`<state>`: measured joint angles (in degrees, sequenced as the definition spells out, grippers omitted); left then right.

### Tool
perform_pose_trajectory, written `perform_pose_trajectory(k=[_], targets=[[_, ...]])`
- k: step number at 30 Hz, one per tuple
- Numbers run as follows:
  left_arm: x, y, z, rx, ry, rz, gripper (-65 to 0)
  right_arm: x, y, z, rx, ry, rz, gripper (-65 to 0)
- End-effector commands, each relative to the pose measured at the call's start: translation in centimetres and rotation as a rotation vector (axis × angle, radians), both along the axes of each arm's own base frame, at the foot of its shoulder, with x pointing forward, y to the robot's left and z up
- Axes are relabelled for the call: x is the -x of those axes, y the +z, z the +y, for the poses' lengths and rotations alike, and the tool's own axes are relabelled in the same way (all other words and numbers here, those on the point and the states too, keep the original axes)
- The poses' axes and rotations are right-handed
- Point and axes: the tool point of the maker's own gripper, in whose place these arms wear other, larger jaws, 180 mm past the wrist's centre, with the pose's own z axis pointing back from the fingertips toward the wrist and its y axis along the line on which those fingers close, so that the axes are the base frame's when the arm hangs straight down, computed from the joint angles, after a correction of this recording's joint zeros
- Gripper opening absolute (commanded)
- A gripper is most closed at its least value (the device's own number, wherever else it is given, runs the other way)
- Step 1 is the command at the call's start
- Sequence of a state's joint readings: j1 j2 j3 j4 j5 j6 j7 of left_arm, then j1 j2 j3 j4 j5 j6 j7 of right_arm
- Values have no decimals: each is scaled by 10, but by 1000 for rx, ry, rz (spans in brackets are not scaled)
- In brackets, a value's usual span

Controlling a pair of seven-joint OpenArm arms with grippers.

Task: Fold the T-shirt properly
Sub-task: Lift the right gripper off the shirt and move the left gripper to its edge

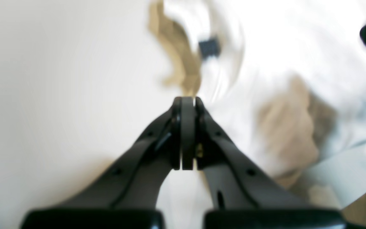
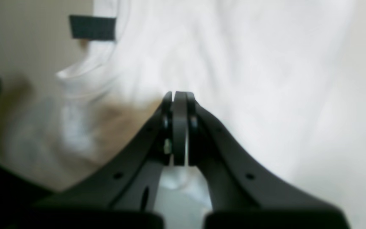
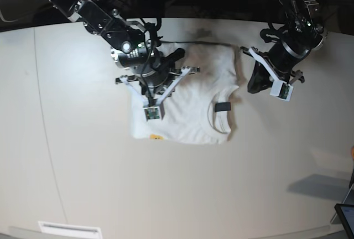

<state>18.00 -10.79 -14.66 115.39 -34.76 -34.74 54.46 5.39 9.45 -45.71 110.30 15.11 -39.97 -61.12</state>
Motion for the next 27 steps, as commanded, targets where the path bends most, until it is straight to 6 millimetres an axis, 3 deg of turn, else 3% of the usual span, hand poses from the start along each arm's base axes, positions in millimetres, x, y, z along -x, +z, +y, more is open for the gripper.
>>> perform_pose_trajectory(k=[1,6,9,13,20,27], targets=[[-7,13,-15,28,-44,-50,-650,-12,10,-6,-4,-24,-47,-650],[-3,6,-77,91,-215,-26,-650,-28,4,-59,50,-147,-73,-650],[5,-1,-98,119,-252,10,-650,-34,0,-97,85,-242,-98,-650],[17,-26,-80,29,-193,84,-650,-32,-5,-130,125,-308,-101,-650],[38,-59,-45,-234,-167,168,-650,-20,-16,-131,133,-310,-66,-650],[33,-62,-16,-318,-112,177,-650,-14,-19,-129,131,-304,-53,-650]])
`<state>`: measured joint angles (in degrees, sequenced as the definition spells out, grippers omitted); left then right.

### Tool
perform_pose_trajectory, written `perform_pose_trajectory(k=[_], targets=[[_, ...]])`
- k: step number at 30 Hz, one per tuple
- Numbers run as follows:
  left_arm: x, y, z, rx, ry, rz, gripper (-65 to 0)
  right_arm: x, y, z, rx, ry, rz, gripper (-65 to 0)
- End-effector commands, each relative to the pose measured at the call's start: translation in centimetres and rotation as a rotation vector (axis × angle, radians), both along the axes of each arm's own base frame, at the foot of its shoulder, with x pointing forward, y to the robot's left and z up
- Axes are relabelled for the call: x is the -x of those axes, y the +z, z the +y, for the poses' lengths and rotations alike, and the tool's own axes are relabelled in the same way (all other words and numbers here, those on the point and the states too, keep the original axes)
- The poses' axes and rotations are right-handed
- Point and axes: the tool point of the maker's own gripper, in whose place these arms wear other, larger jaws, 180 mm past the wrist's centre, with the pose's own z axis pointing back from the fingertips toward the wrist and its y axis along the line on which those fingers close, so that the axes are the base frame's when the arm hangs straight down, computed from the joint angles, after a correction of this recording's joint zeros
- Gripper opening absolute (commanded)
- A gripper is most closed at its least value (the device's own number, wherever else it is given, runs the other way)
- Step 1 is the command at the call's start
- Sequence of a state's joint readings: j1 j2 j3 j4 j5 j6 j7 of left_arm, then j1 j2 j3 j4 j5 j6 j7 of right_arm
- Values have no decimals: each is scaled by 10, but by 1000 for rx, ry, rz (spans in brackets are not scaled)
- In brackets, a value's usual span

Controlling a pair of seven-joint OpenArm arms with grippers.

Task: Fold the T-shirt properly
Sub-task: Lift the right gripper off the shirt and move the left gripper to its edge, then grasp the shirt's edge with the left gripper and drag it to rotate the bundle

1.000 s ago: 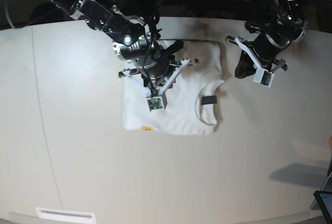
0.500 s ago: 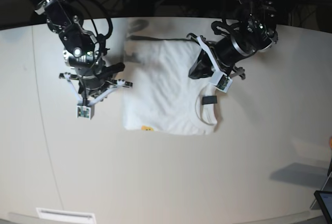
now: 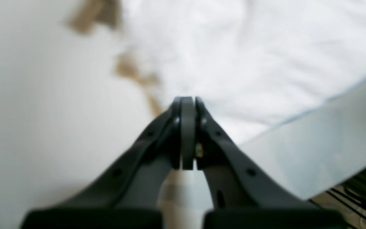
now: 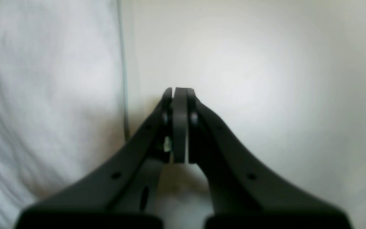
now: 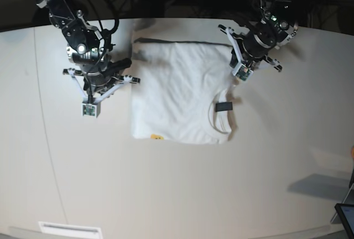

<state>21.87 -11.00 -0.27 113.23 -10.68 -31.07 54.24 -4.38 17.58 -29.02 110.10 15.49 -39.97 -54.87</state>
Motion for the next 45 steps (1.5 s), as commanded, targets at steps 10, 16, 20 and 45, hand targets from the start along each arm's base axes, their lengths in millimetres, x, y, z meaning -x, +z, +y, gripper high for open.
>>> perform_pose_trajectory(k=[10,16,20,45], targets=[[-5,30,-1,60,-9,-81,-650,-1,7,-1,4,-3,-34,-650],[5,36,-20,209,-32,-69,-650,-2,6,-2,8,-2,-35,-650],[-1,56,-49,367,-101,-155,-650,-2,6,-2,9,-2,-36,-650],[-13,-33,-26,202,-7,37,-650,-1,6,-1,8,1,-34,-650]])
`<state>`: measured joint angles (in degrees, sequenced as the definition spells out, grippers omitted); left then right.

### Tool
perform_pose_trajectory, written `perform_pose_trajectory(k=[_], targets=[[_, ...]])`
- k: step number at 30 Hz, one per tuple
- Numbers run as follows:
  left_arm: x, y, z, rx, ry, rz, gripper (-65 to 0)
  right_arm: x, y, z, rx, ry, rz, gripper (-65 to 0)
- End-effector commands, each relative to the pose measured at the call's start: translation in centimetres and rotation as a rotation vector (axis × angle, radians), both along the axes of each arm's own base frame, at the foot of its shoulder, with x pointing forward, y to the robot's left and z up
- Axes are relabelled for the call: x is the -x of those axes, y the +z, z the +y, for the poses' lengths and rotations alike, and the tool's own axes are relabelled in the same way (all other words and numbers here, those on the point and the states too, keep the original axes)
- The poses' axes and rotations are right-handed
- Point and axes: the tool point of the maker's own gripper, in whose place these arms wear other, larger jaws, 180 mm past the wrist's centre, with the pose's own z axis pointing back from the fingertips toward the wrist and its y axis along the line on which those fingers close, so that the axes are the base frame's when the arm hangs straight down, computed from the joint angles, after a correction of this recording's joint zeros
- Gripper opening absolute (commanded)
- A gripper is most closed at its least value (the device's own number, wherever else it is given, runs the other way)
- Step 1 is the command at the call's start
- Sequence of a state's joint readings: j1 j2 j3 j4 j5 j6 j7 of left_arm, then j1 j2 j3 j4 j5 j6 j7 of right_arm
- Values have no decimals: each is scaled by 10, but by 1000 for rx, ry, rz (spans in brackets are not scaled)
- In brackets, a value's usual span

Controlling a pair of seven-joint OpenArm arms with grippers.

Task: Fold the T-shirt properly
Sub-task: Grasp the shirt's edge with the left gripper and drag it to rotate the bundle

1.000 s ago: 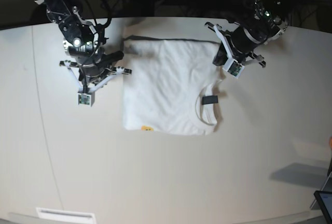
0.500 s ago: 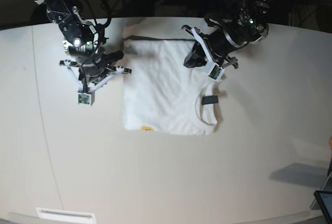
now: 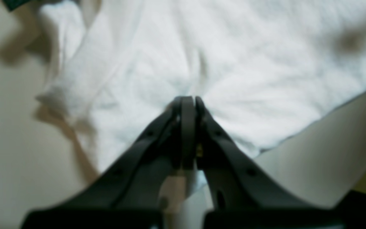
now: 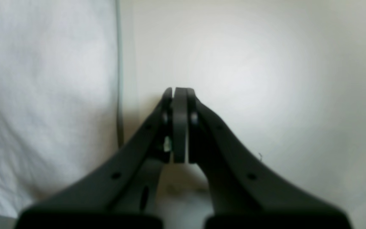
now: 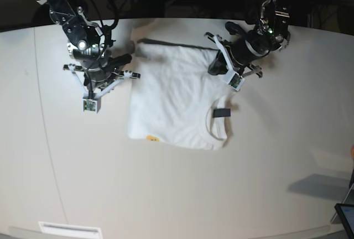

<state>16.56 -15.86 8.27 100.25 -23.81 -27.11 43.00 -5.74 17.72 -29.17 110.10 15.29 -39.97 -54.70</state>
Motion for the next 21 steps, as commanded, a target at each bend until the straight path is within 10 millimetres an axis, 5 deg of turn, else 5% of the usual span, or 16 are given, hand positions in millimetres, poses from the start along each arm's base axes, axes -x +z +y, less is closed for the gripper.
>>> perform_pose_trajectory(k=[1,21], targets=[[6,-14,18,-93,11,48,-650,-9,12,-1,3,-1,-52,-650],[-91,-23,87,-427,22,-2,-650,-8,11,-2,2,-5,-50,-650]])
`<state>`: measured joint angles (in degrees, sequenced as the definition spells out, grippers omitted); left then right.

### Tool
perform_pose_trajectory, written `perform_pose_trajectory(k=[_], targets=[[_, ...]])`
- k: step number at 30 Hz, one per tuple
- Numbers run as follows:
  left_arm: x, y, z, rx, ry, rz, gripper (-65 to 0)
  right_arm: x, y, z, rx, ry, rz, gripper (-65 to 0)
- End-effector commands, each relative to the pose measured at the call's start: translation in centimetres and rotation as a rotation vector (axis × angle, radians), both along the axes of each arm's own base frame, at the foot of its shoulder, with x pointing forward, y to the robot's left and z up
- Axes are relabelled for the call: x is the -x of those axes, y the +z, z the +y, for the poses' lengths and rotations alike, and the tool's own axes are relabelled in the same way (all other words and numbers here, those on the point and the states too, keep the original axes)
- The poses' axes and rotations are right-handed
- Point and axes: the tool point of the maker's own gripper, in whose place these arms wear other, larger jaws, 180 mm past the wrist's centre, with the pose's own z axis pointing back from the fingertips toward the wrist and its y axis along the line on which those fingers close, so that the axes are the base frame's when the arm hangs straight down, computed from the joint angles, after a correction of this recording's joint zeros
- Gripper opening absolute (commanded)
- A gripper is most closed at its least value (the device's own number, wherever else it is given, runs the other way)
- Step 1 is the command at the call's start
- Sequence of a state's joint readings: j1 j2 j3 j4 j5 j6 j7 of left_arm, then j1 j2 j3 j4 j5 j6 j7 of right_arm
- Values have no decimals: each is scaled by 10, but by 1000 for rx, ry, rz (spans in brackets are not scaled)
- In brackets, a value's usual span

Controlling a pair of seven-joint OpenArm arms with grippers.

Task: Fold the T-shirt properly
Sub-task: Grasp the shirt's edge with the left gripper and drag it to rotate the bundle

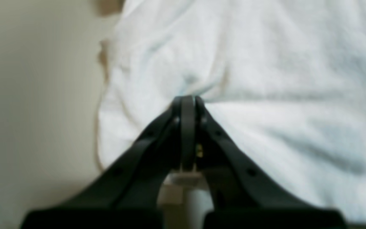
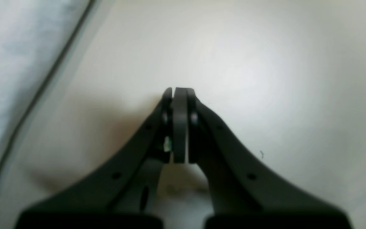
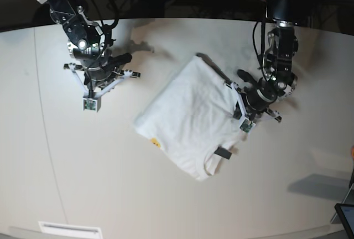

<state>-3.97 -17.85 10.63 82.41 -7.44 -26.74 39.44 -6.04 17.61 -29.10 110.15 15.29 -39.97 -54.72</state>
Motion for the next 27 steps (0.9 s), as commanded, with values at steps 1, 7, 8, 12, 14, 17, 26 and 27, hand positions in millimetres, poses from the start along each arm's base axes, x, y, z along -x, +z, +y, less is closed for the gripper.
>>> perform_pose_trajectory(k=[1,7,8,12,14,17,26,27], targets=[[12,-22,22,-137,16,118,-650,-10,13,-2,4,-4,-57,-650],[-25,-25,20,-221,-37,133,-650,-13,15,-3,6,-4,-63,-650],[-32,-23,15,-221,-47,128,-650,-13,15,-3,6,-4,-64,-650],[-55,-17,-4,-218,-75,118,-650,-16,17,-4,10,-3,-73,-650],[-66,-16,-14,-215,-89,122,-650,-17,17,-10,29,-1,-74,-650],[-79,-19,-35,-184,-132,102,-650,-18,18,-12,34,-2,-76,-650],[-88,-40,-83,-94,-203,113,-650,-18,17,-23,67,1,-76,-650],[-89,-39,-86,-86,-206,106,-650,-18,17,-23,67,1,-76,-650]])
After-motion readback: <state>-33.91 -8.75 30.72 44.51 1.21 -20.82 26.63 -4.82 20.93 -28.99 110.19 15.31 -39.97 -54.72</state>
